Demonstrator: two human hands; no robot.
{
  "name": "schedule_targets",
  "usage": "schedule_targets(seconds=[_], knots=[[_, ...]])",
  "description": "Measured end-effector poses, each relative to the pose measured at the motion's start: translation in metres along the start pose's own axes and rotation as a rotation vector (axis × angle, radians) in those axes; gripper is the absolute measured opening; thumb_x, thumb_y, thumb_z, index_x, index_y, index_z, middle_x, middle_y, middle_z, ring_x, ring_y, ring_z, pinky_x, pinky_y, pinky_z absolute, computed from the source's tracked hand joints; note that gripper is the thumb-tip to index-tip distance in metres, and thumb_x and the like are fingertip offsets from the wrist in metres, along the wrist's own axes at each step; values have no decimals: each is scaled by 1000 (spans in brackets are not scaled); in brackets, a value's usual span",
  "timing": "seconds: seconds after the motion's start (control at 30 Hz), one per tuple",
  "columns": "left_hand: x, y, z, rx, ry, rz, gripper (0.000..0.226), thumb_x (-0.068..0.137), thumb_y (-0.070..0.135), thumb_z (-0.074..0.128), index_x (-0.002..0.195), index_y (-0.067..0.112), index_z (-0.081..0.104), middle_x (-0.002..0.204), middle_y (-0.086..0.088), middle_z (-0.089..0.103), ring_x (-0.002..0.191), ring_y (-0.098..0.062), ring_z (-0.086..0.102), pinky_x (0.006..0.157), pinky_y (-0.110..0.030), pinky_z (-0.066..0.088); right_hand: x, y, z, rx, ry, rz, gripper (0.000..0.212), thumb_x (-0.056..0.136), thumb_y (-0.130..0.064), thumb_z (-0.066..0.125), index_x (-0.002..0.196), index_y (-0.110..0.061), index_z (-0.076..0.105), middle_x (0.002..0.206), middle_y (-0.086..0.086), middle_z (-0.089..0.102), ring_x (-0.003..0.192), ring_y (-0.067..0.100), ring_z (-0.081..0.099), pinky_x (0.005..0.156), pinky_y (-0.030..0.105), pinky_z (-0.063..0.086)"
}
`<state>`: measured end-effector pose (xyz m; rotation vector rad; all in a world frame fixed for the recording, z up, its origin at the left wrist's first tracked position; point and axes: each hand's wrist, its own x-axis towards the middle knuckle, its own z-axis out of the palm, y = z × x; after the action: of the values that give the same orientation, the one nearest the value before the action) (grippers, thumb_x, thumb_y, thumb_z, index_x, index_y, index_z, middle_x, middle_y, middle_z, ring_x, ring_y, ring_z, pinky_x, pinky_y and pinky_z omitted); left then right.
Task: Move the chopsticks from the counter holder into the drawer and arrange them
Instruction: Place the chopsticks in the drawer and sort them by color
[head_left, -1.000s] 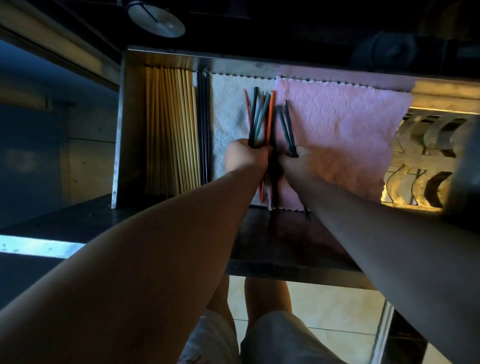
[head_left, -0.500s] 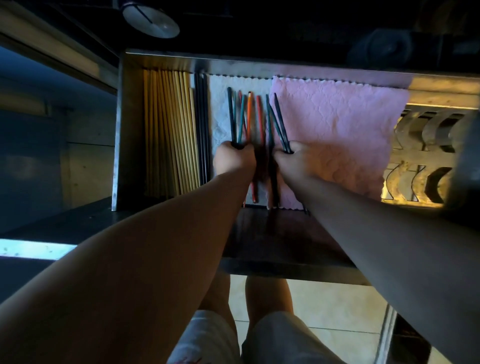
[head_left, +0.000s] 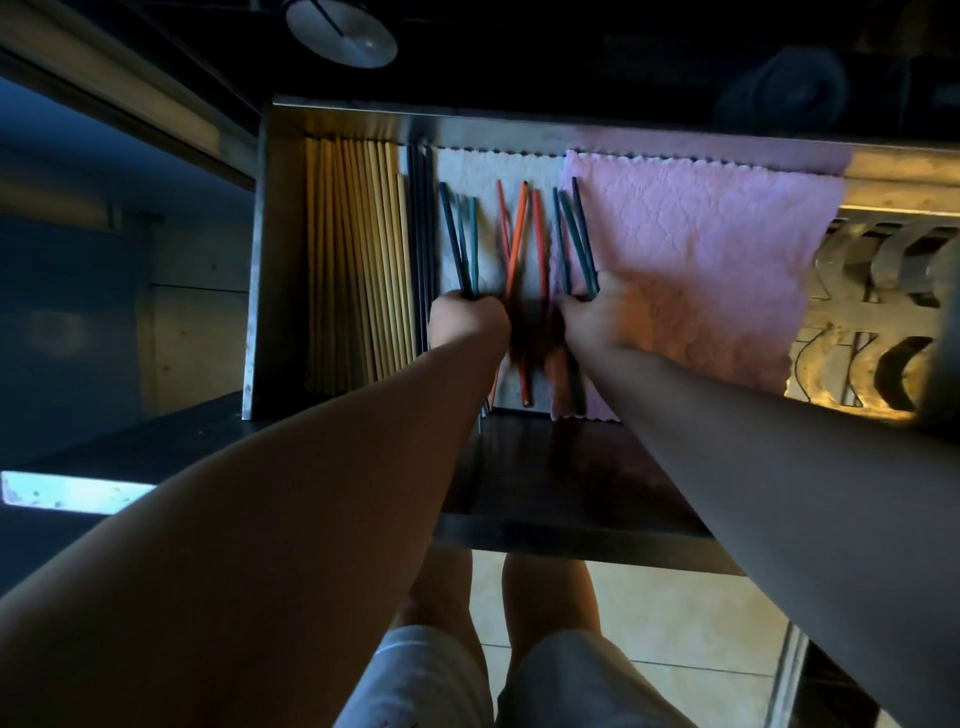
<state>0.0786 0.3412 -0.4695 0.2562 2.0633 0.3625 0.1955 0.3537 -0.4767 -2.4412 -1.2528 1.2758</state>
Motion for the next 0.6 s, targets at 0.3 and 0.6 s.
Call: schedule_targets(seconds=[0.3,0.6], knots=[[-5,4,2,-60,-56,-71,27,86,14,57,108,4,70,91,-14,72,73,-26,70,59,-28,54,-1,0,-12,123,-28,56,11,81,-23,55,76,-14,57,61,-3,50,57,14,49,54,24,34],[-36,23,10,-60,-237,-96,8,87,18,62,89,11,65,57,-3,48,42,-17,41,40,-16,31,-7,2,-36,285,83,-6,25,85,-21,44,61,-19,35,60,-3,40,61,22,49,58,30,41]])
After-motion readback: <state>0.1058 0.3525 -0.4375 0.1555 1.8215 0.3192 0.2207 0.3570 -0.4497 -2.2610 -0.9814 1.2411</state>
